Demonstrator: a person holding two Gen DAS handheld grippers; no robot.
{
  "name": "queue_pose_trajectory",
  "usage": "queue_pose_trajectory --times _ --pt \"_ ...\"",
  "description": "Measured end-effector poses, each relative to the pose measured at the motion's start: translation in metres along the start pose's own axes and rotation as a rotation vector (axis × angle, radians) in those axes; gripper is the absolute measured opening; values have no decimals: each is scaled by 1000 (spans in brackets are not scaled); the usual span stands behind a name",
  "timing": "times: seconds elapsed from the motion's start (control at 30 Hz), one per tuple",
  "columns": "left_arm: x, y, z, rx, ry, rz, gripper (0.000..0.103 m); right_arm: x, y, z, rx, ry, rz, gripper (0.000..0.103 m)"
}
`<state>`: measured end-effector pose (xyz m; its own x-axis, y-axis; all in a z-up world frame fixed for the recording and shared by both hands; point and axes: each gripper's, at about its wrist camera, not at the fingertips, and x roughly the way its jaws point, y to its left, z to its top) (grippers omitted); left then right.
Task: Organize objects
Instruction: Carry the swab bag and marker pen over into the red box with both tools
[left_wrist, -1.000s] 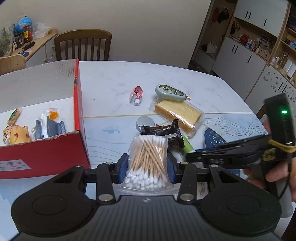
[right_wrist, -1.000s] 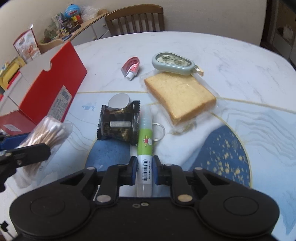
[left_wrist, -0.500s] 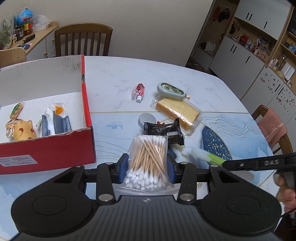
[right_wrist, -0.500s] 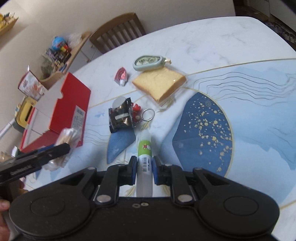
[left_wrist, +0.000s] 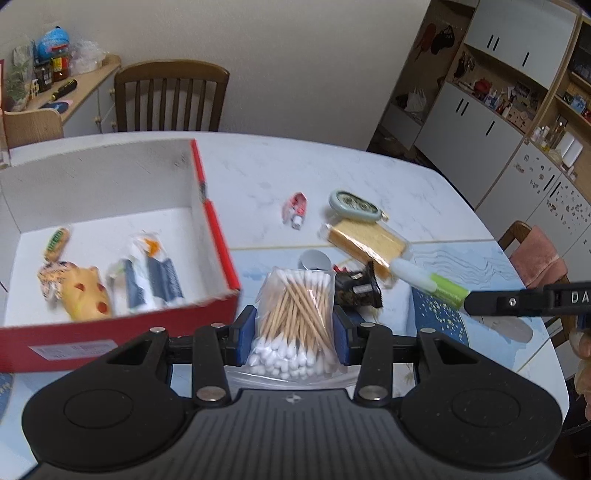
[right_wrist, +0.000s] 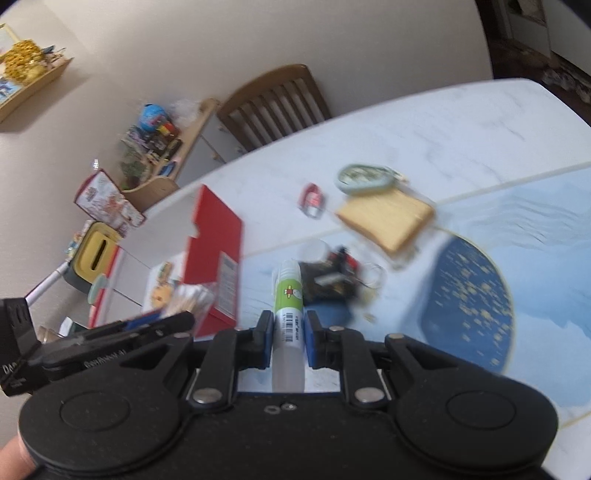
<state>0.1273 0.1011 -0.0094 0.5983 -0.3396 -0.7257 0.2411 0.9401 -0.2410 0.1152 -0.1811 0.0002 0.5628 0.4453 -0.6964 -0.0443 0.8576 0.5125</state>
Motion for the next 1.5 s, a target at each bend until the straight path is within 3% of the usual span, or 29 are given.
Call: queue_pose_trajectory --times 0.4,0.7,0.93,1.33,1.5 --pt "-41 77 29 -33 -86 89 41 49 103 33 -129 -28 68 16" --pt "-53 151 51 -63 -89 189 41 101 169 48 -241 10 59 16" --pt "-35 188 60 -44 -46 258 41 145 203 46 -328 41 6 16" --pt "19 196 72 68 31 299 41 207 222 30 -422 94 -103 16" --pt "42 201 77 43 91 294 41 223 227 28 -442 104 -133 16"
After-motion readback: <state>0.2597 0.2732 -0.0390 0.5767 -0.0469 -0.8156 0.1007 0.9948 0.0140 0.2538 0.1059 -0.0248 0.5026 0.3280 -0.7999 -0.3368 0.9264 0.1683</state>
